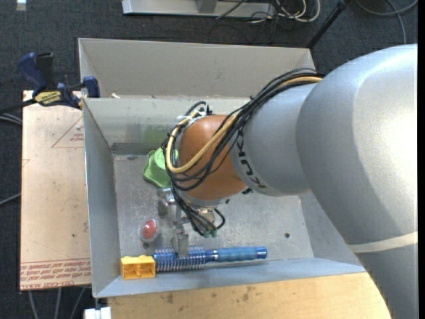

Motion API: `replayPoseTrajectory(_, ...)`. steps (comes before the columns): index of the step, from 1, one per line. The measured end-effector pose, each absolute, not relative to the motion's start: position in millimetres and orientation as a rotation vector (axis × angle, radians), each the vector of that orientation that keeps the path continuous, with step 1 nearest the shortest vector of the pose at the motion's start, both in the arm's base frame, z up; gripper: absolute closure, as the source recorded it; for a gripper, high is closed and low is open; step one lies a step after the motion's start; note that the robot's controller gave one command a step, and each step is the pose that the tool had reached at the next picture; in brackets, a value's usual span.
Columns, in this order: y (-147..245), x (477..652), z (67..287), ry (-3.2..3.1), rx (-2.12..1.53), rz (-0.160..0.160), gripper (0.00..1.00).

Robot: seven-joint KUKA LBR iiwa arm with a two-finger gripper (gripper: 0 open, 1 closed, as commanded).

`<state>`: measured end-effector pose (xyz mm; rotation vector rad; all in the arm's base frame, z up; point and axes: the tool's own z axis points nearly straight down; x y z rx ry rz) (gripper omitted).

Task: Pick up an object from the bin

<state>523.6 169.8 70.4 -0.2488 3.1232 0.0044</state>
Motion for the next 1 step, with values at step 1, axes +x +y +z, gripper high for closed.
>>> replayPoseTrajectory(1, 201.3, 486.2, 75.3, 3.081, -0.506, 0.007, 0.00)
